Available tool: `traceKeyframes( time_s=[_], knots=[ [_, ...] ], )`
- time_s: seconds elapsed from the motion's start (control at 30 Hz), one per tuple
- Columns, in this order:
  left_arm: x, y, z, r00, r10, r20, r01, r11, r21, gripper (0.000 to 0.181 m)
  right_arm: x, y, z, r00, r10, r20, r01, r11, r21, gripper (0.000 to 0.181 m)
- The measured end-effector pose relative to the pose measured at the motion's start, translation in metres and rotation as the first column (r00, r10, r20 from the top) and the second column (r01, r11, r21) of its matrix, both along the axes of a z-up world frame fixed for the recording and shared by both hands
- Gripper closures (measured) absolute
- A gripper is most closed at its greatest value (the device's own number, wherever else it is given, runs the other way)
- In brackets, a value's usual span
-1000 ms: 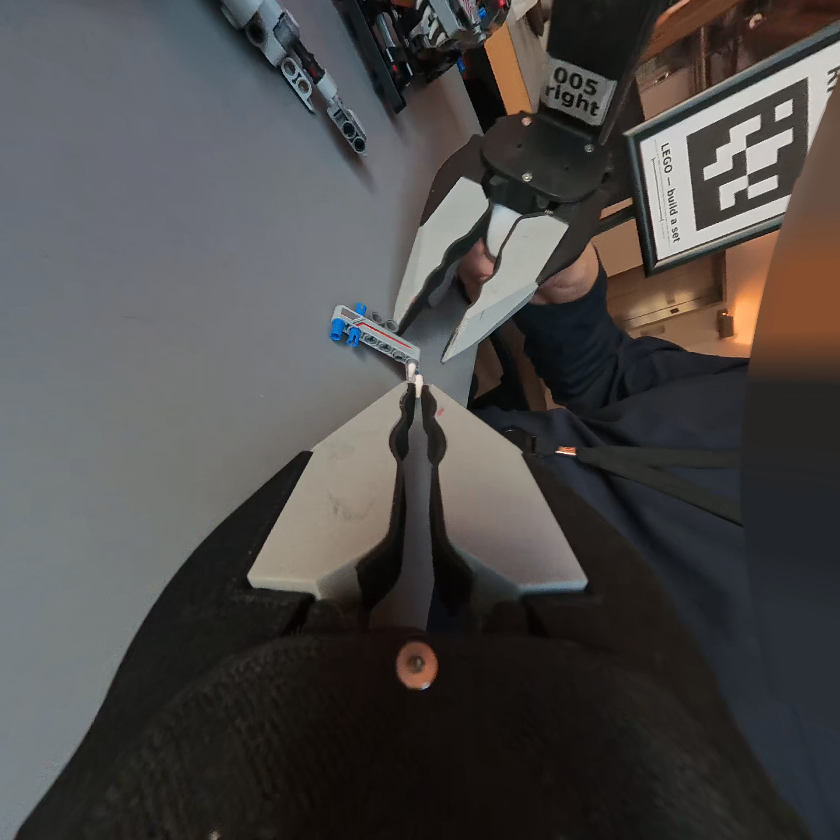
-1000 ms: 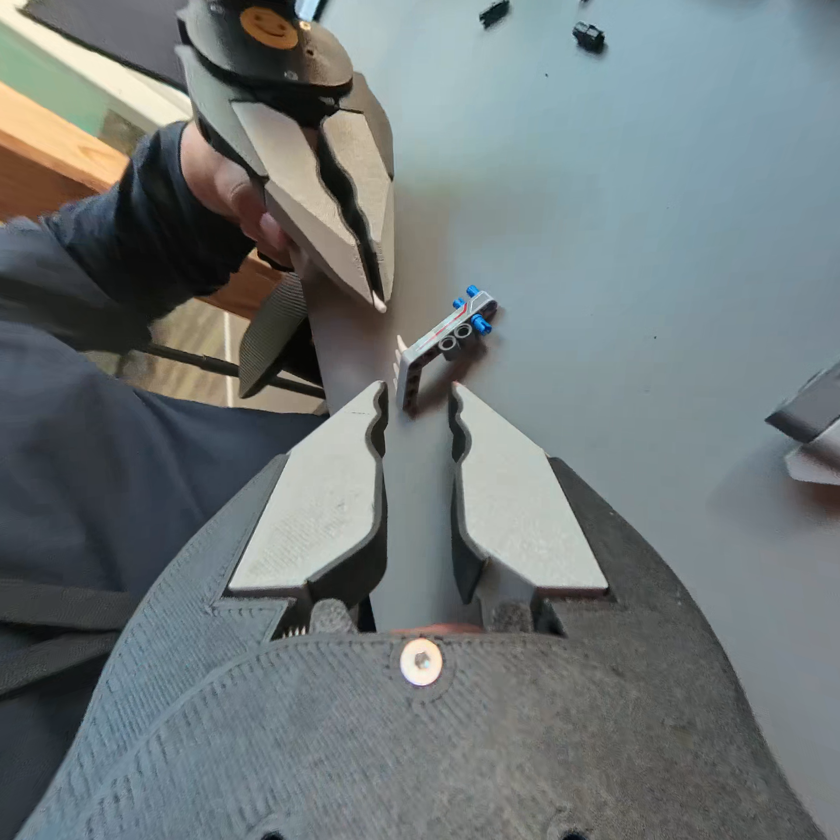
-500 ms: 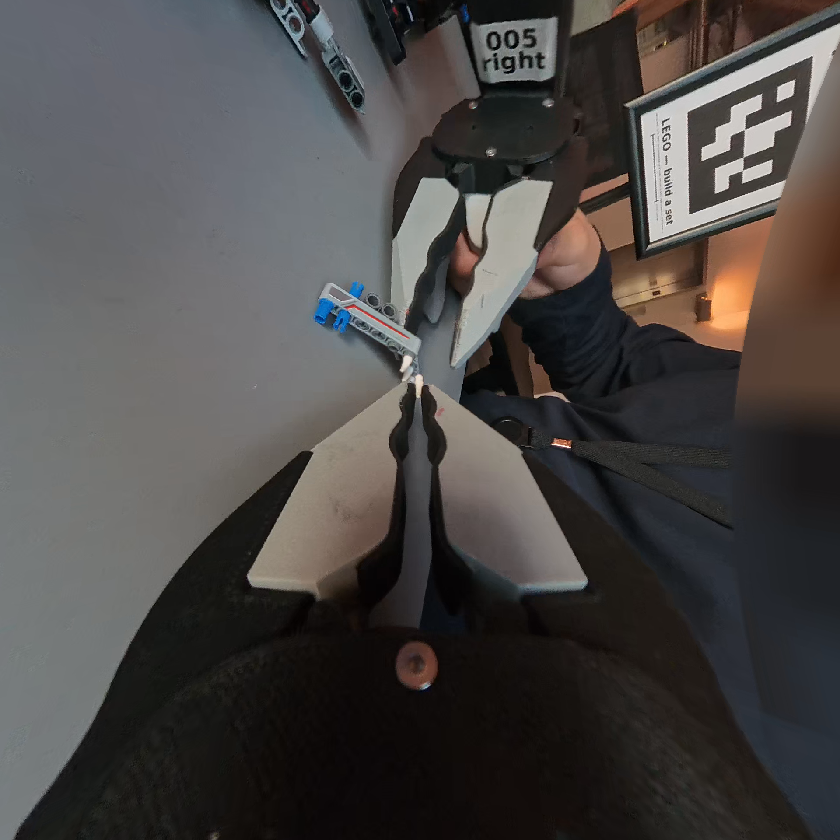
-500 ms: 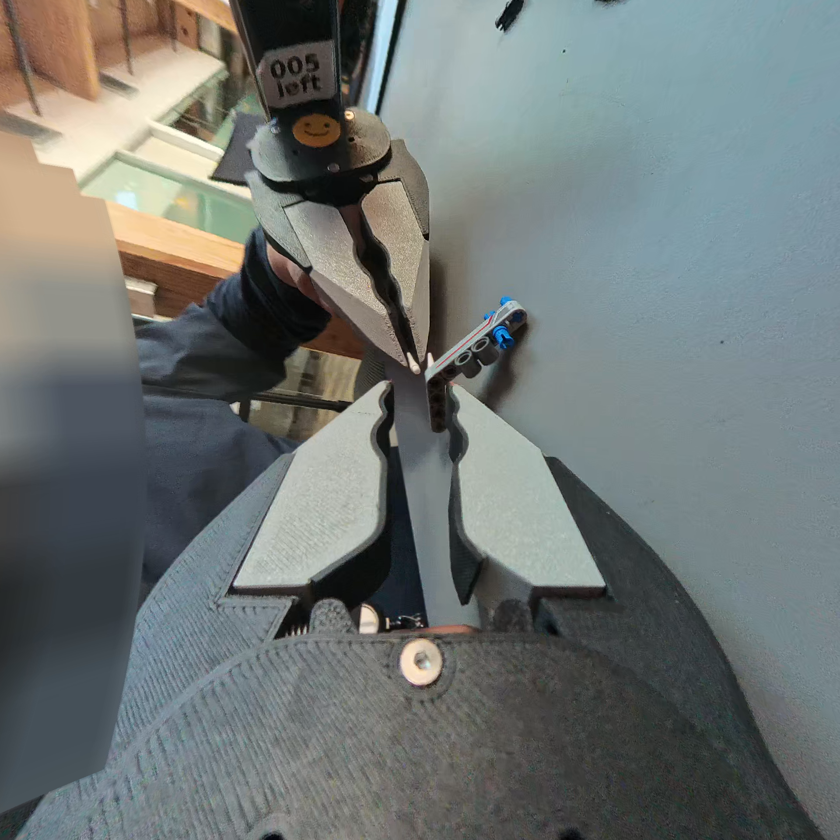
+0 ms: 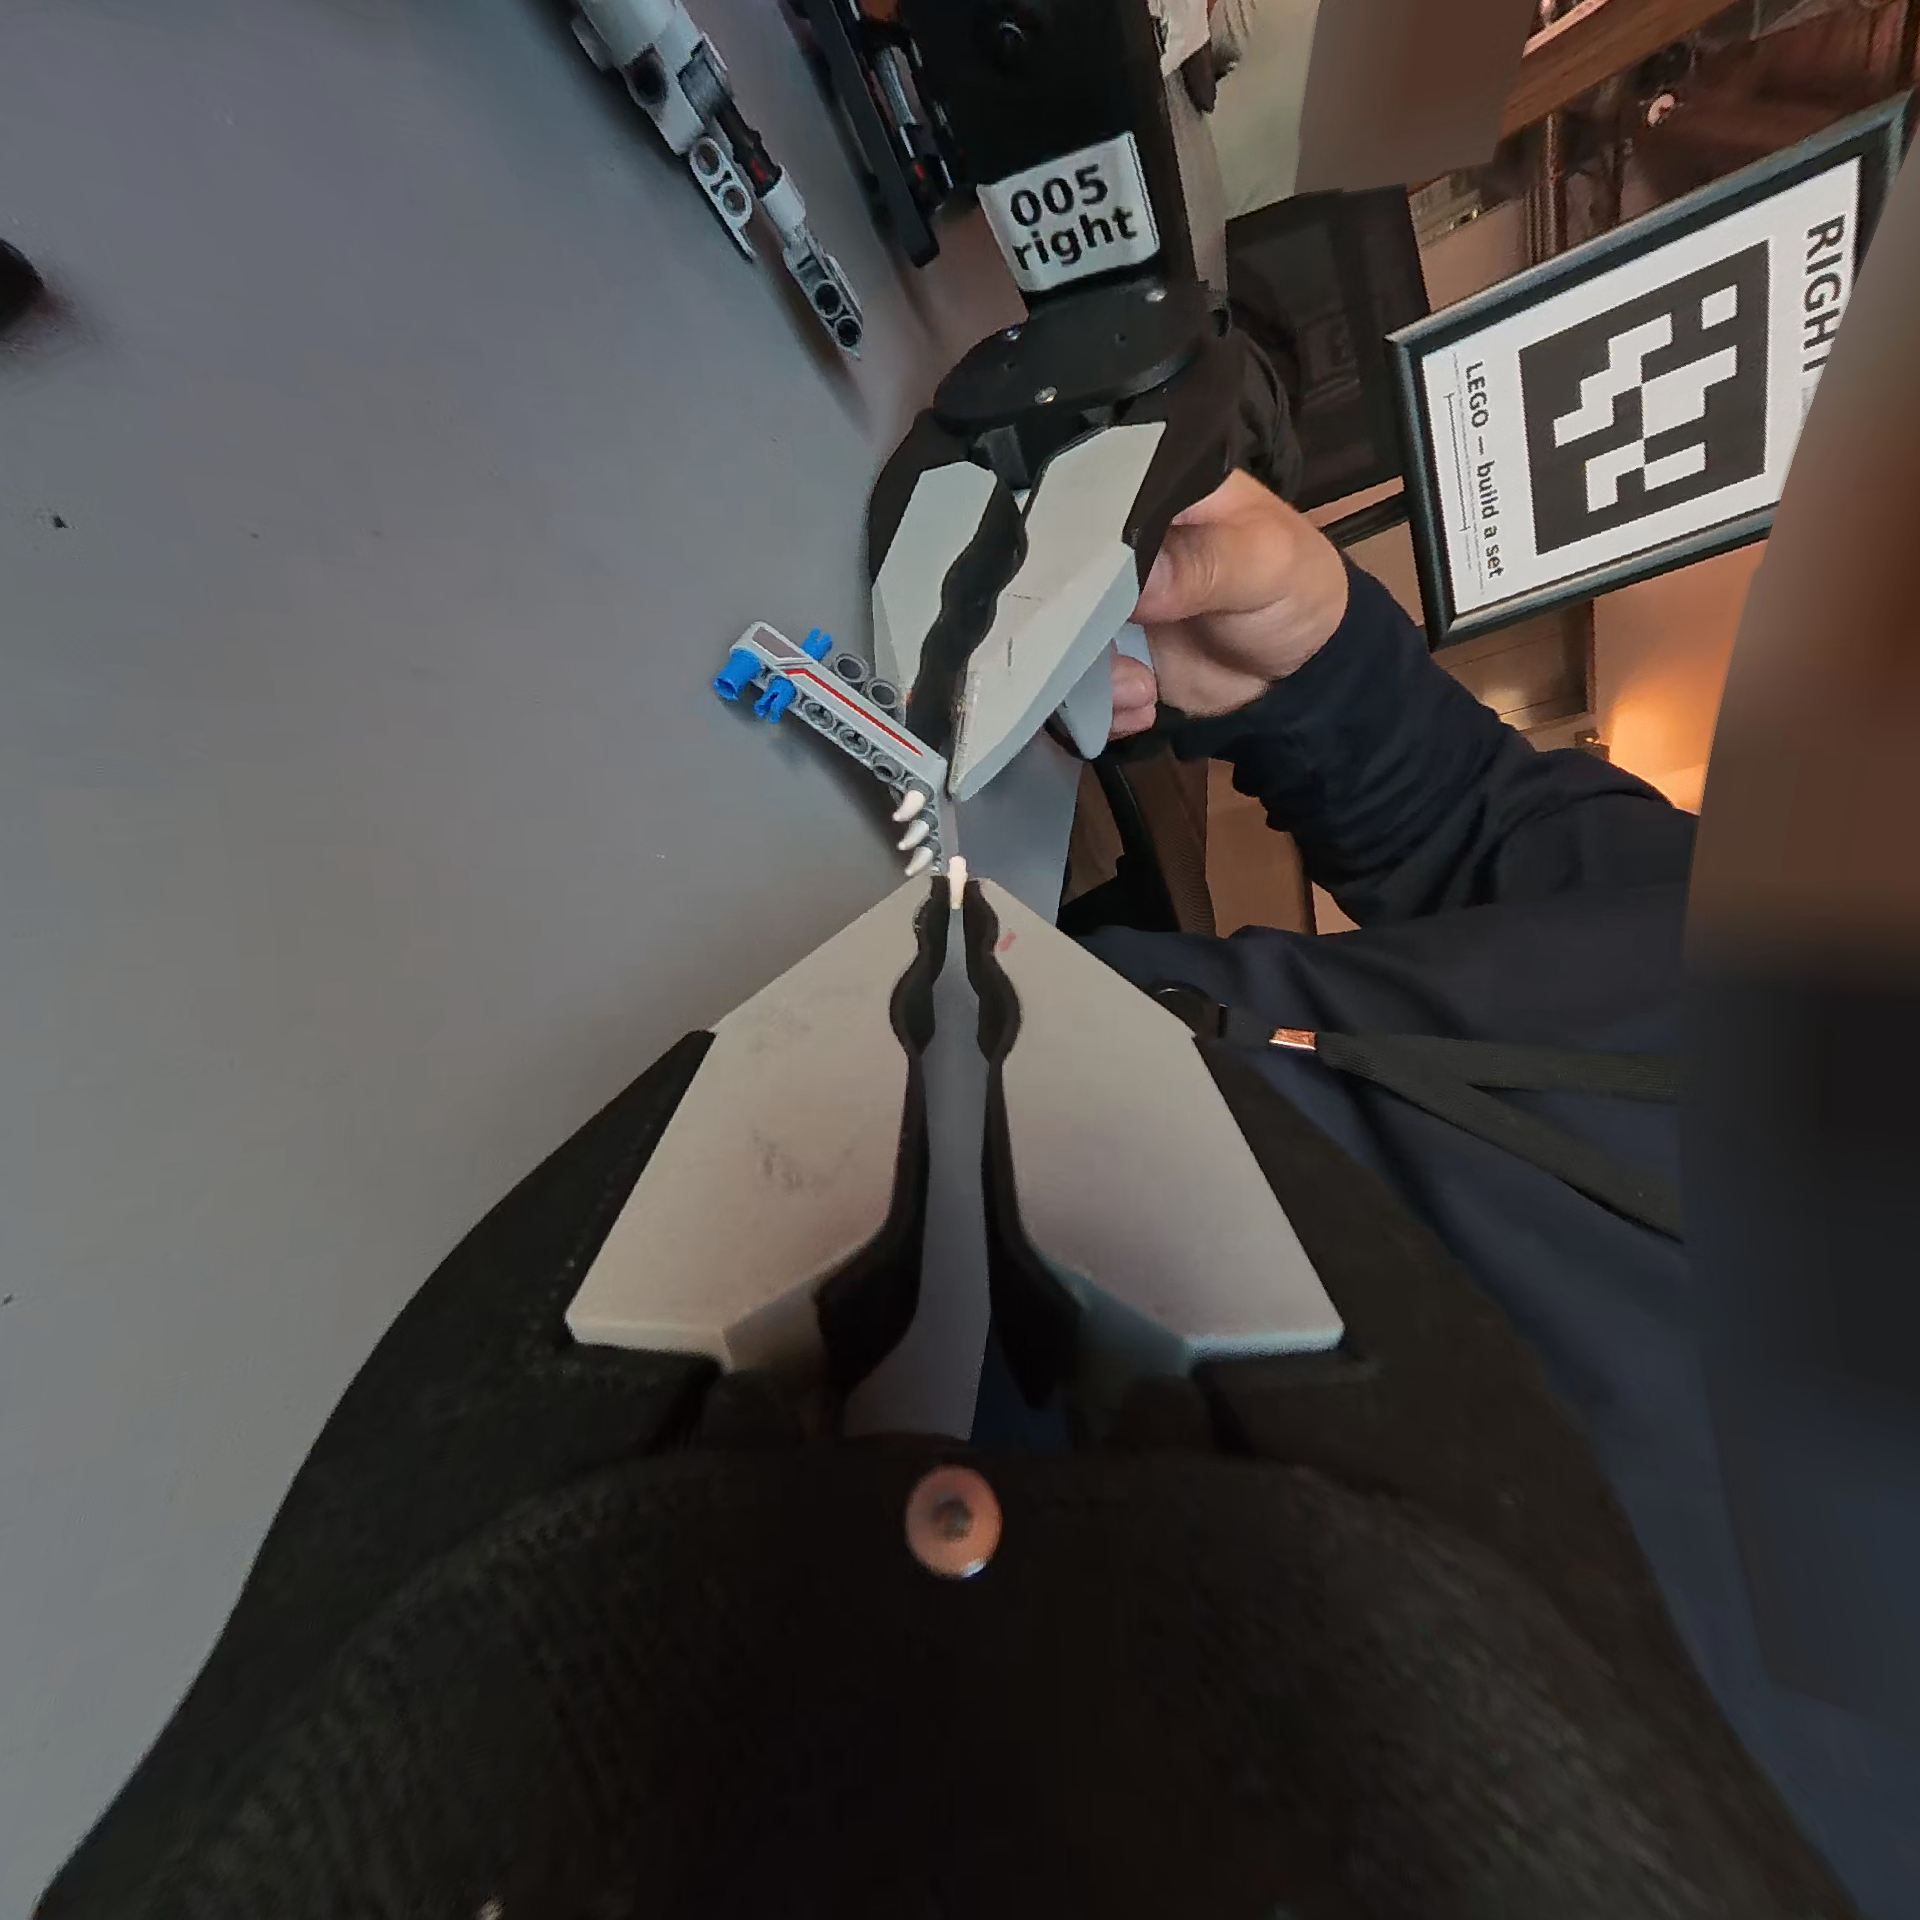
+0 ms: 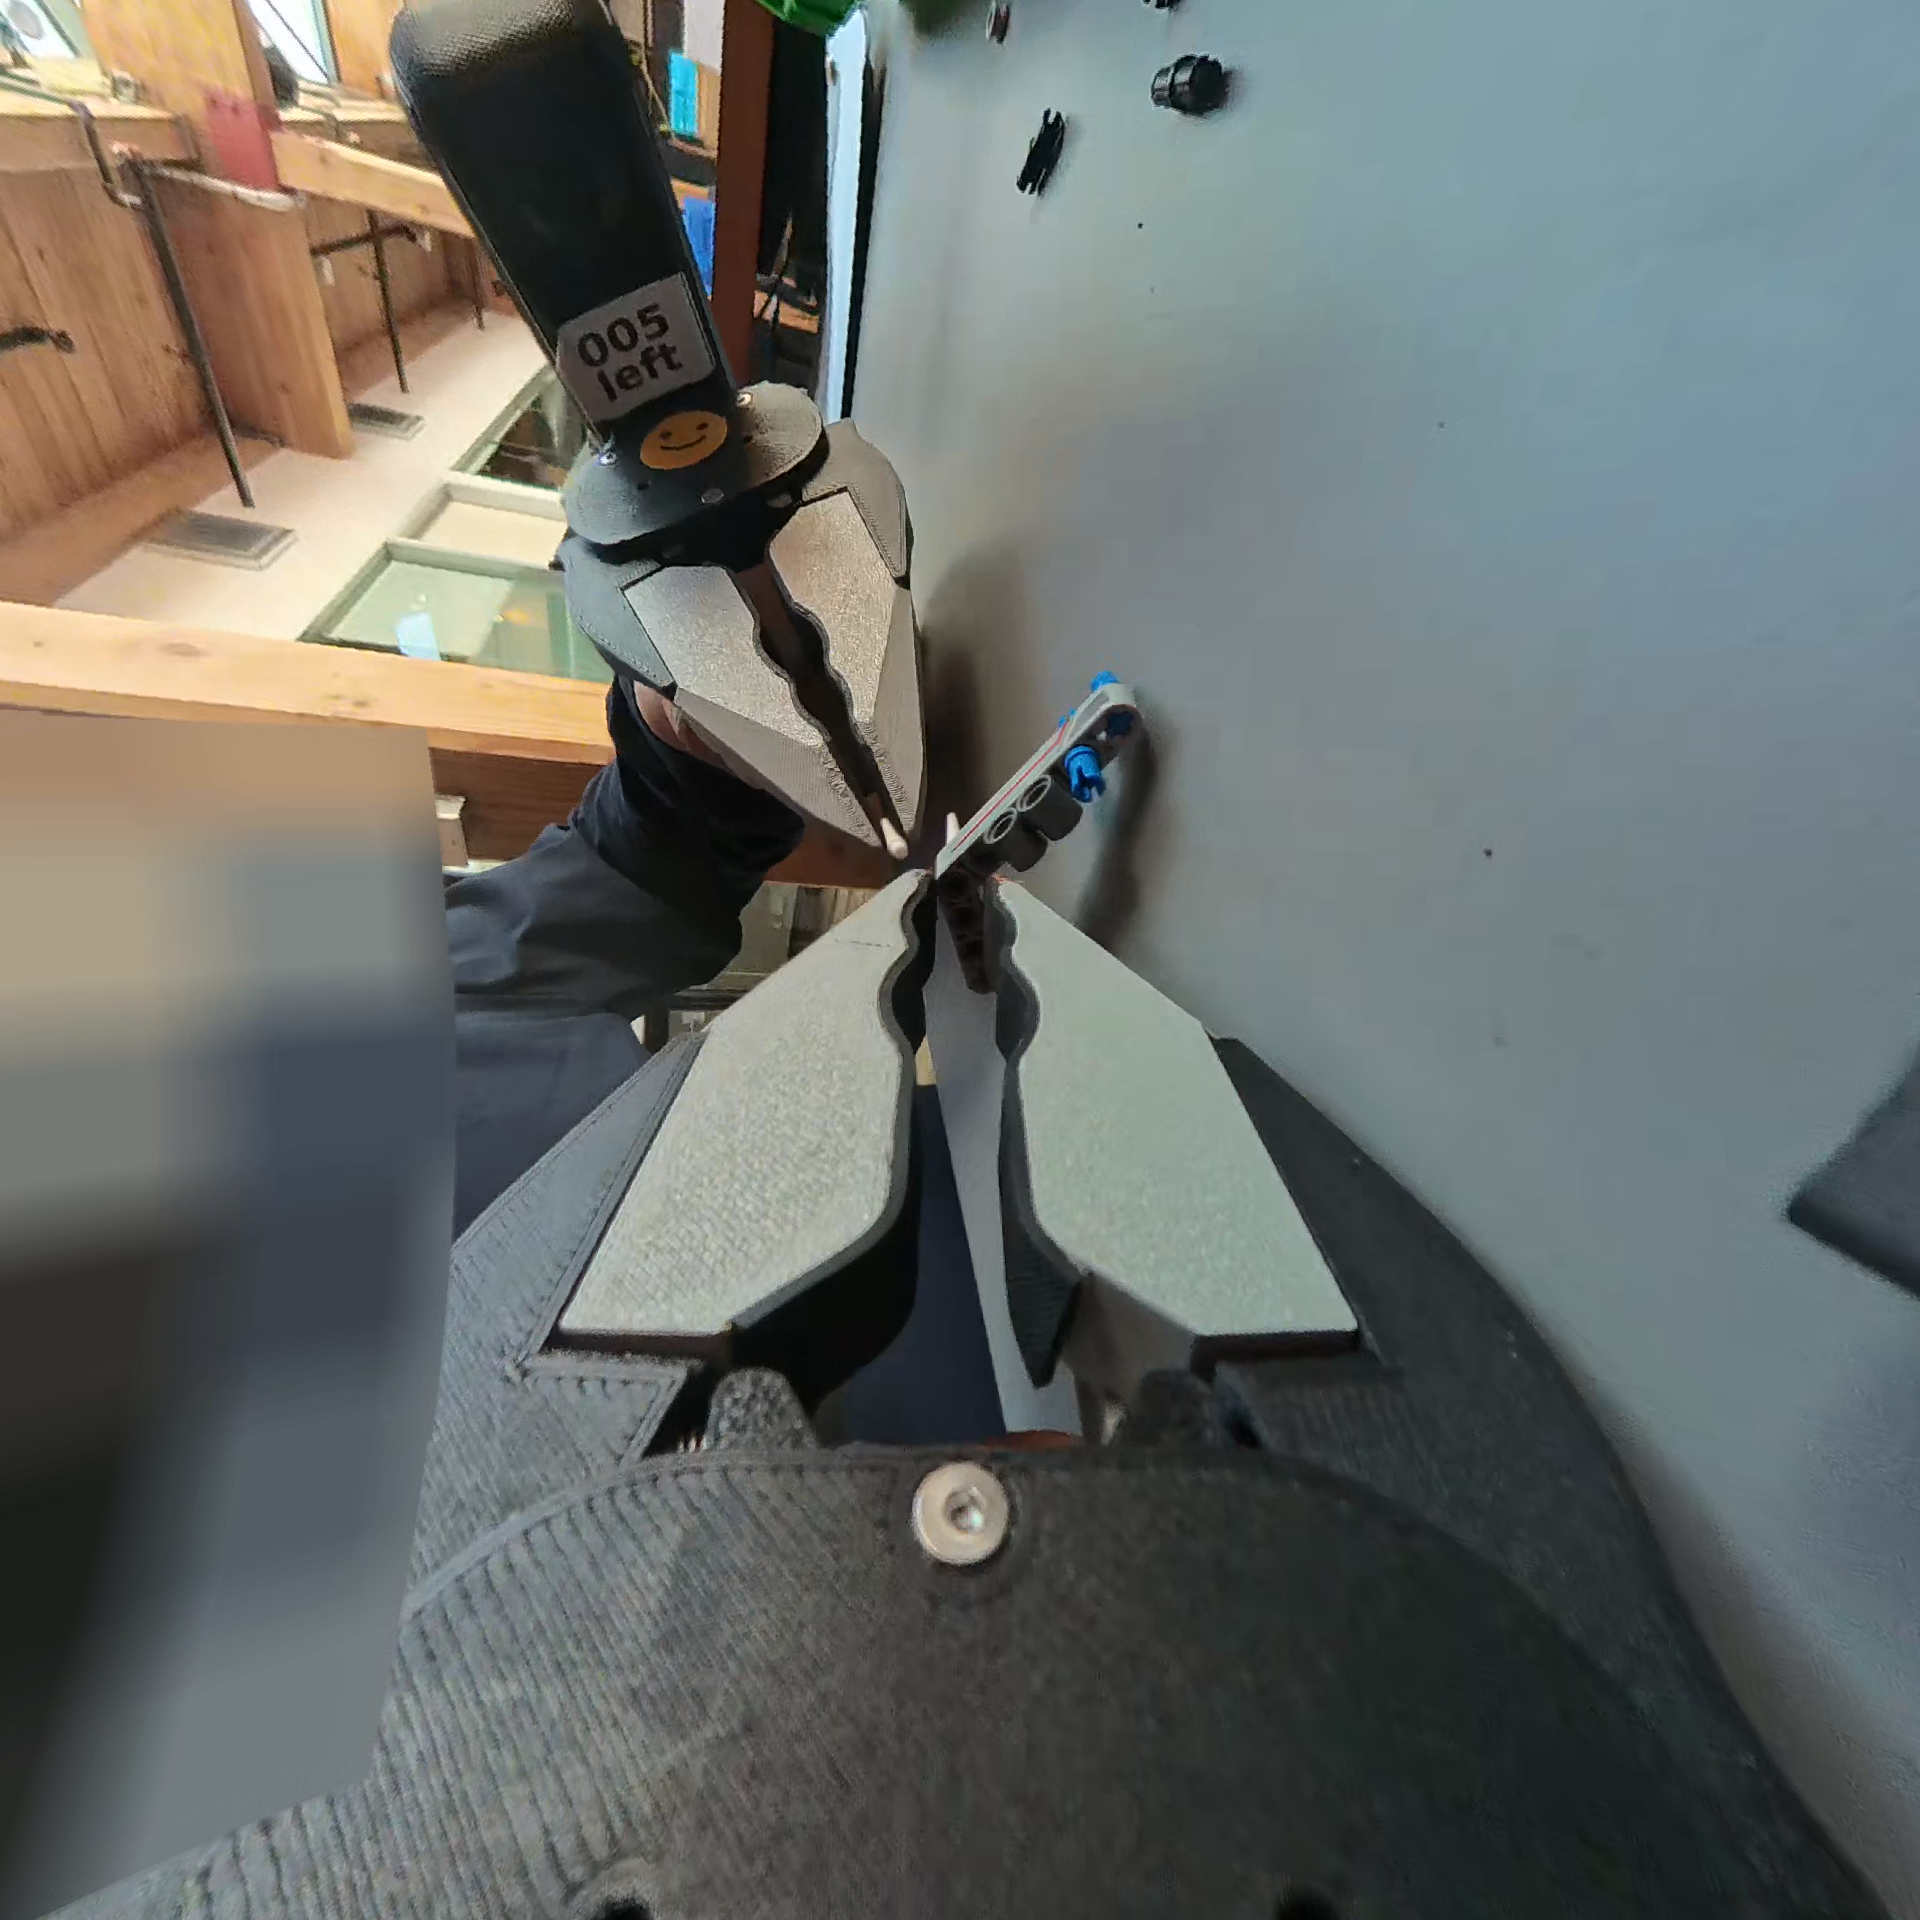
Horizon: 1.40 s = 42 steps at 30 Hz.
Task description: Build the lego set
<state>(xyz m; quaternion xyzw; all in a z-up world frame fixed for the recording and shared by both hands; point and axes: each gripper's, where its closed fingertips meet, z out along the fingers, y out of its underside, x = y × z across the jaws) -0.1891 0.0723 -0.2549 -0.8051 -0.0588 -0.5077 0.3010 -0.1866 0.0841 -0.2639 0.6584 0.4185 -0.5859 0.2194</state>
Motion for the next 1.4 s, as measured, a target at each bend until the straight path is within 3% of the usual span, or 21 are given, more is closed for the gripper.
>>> traceKeyframes(
  time_s=[0.13, 0.27, 0.47, 0.57, 0.9, 1.4],
  knots=[
    [-0.002, 0.000, 0.003, 1.000, 0.008, 0.023, -0.008, 1.000, 0.014, 0.181, 0.001, -0.003, 0.005, 0.998, 0.010, -0.059, -0.009, 1.000, 0.020, 0.176],
    [-0.002, 0.001, 0.010, 0.998, 0.013, 0.058, -0.016, 0.999, 0.046, 0.181, 0.004, -0.007, 0.015, 0.976, 0.083, -0.201, -0.049, 0.985, 0.168, 0.176],
    [0.005, 0.000, 0.025, 0.994, -0.029, 0.105, 0.015, 0.991, 0.132, 0.181, 0.010, -0.015, 0.029, 0.877, 0.282, -0.390, -0.123, 0.915, 0.385, 0.176],
    [0.008, -0.002, 0.027, 0.995, -0.051, 0.090, 0.036, 0.987, 0.160, 0.181, 0.014, -0.012, 0.035, 0.831, 0.337, -0.444, -0.147, 0.901, 0.409, 0.176],
    [0.017, 0.002, 0.033, 0.988, -0.098, 0.121, 0.074, 0.980, 0.186, 0.181, 0.023, -0.013, 0.037, 0.715, 0.498, -0.491, -0.207, 0.821, 0.531, 0.176],
    [0.021, 0.003, 0.037, 0.984, -0.085, 0.156, 0.055, 0.981, 0.186, 0.181, 0.025, -0.012, 0.040, 0.663, 0.537, -0.521, -0.195, 0.796, 0.572, 0.176]
  ],
)
